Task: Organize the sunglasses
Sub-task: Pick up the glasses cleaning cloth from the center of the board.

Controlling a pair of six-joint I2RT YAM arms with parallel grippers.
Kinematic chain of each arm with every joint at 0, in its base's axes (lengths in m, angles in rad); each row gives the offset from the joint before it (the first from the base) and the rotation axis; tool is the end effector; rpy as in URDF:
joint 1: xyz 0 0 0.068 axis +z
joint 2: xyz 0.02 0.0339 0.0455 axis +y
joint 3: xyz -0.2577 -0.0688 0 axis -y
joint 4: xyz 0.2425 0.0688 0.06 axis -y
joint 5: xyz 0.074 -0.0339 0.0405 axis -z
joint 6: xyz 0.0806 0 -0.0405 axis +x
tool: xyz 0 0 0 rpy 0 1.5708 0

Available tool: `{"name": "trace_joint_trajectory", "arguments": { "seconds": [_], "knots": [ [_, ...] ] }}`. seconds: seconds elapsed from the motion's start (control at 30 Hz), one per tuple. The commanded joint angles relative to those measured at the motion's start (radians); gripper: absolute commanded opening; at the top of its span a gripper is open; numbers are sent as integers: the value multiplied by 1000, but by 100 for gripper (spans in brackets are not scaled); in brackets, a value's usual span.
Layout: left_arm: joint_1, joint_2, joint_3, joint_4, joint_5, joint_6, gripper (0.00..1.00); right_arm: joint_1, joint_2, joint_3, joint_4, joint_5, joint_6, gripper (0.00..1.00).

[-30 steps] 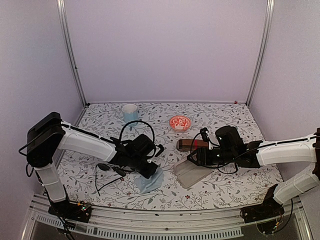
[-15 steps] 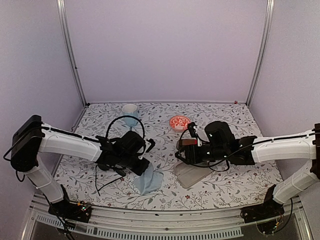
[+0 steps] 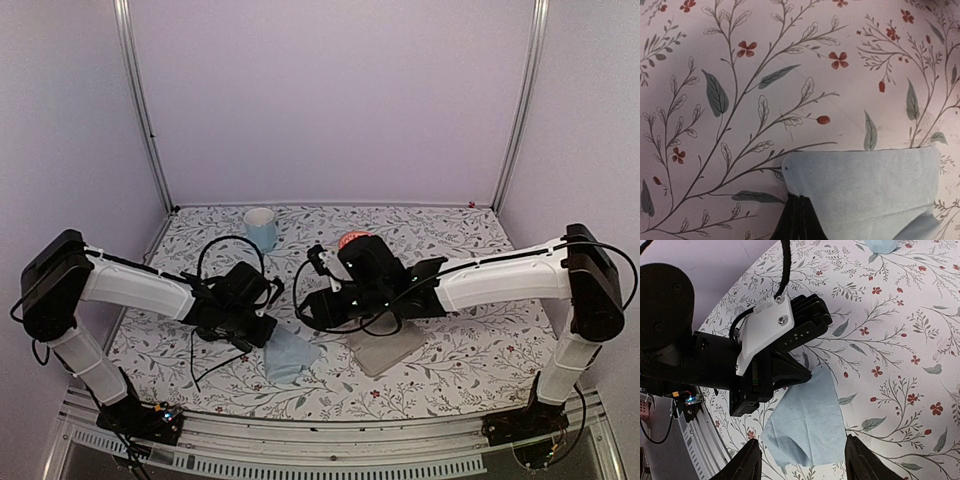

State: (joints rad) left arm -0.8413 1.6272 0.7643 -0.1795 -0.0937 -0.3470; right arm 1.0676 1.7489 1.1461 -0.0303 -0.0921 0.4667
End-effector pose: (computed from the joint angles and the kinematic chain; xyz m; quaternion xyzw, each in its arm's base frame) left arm 0.2159 -0.2302 0.0924 0.2240 0.9379 -0.1086 0.2415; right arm 0.1979 0.3748 0.1878 -0.2836 0.8451 0.3429 0.2964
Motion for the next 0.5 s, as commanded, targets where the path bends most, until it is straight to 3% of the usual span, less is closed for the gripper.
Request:
{"name": "trace_joint_trajectory", "arguments": {
  "seconds": [0.0,0.47],
  "knots": [
    [38,-23,-34,41,17,7,0,10,93,71,-64,-26,-4,57],
    [99,-45,-91,93,54,14,0,47,289,262,-272,-3,-2,53]
  ]
}}
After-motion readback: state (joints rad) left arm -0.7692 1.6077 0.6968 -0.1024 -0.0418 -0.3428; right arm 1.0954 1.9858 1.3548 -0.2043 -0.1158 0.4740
